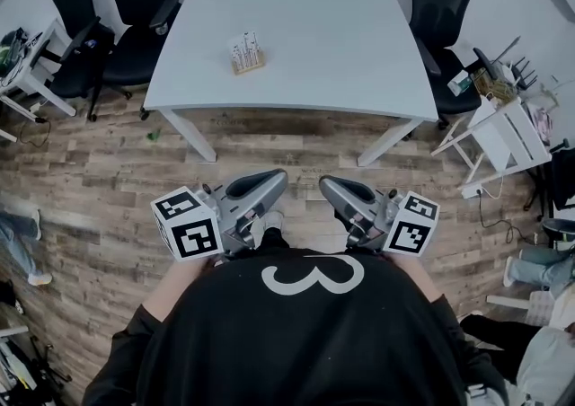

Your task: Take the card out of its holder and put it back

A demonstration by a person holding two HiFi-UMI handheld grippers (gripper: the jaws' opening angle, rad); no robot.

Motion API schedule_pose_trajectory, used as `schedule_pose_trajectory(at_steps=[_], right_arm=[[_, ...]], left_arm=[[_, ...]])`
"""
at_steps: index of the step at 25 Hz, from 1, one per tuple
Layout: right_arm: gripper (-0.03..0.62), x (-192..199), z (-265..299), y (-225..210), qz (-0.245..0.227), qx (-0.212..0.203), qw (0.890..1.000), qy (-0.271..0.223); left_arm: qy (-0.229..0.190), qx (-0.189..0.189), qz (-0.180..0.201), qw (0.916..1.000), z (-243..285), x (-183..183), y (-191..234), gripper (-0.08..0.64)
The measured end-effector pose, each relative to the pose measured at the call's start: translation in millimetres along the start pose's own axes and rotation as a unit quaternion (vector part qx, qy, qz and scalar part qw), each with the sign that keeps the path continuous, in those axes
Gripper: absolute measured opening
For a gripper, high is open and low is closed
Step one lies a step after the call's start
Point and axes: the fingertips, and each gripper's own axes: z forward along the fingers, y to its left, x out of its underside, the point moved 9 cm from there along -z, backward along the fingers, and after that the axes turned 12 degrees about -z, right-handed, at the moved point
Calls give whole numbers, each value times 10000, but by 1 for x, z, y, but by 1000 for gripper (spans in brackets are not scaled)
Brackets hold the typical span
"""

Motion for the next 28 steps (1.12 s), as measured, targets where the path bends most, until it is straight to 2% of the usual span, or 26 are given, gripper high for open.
schedule_pose_trajectory(at_steps=[9,17,20,24,28], right_arm=[[9,-42,88,-68,-76,-58,9999,136],[9,-61,152,-108,-171,-81,9998,89],[9,-64,156,-113,-175,-76,9997,156],[9,-63,155,-123,-231,155,9995,119],[9,-64,159,-141,-144,235,9996,117]], left_arm=[[-248,-48,-67,9997,3,-91,70,14],[-205,-122,40,9997,-4,-151,122,14],[-164,-120,38,9998,0,-161,130,14],[-207,-119,-231,9994,1,-166,146,14],[-235,-324,-225,9989,5,-173,160,14]])
